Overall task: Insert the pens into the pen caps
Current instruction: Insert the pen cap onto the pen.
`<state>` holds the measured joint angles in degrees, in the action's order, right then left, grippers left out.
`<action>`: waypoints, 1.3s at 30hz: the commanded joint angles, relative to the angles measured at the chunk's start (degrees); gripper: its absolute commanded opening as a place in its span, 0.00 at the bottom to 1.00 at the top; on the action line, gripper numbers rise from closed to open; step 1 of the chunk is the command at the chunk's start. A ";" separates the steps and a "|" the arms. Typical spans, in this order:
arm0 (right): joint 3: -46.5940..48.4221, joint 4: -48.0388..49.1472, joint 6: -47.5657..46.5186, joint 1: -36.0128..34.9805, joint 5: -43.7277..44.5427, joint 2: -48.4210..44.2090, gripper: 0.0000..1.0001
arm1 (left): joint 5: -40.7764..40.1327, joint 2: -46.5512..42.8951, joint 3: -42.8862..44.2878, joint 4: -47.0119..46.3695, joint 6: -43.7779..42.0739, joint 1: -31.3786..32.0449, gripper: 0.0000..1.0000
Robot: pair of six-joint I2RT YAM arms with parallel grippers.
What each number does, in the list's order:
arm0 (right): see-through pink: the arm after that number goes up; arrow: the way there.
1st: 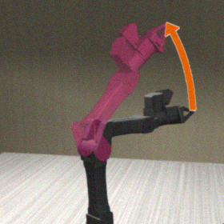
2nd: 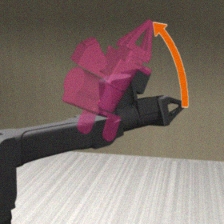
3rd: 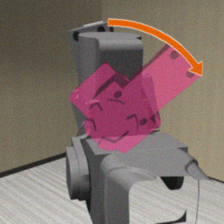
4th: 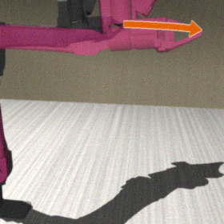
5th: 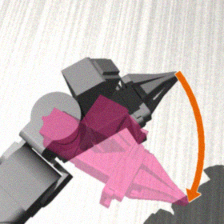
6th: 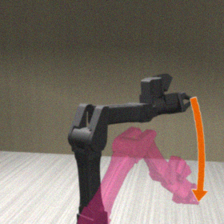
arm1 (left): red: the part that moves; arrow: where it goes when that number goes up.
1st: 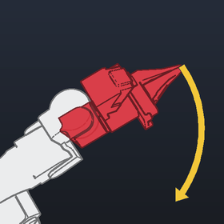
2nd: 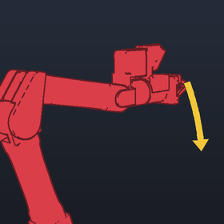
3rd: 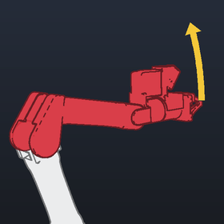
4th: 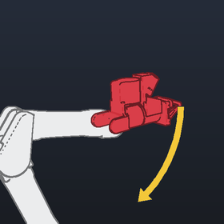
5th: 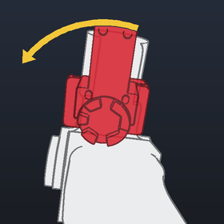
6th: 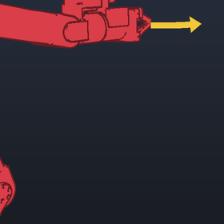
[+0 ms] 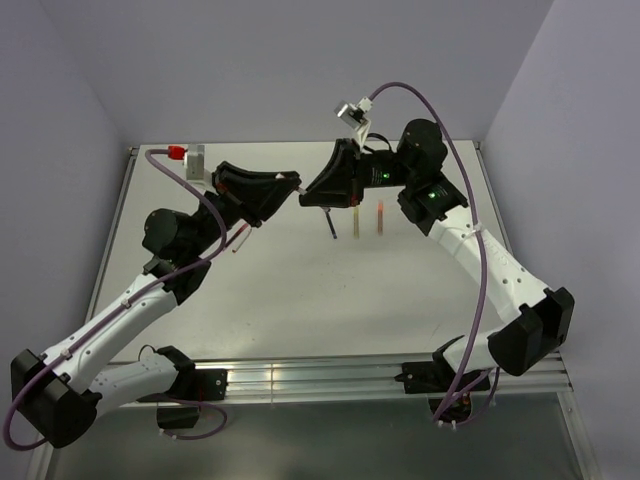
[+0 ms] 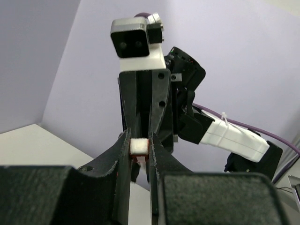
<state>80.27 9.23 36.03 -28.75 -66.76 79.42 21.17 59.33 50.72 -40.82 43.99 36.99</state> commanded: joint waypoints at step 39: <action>17.55 -25.40 -28.91 -12.29 51.02 1.26 0.00 | -6.58 6.50 12.03 25.17 1.54 7.57 0.00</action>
<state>94.72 -19.40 7.57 -38.63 -26.81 76.99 4.38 63.05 62.19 -23.40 47.24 39.38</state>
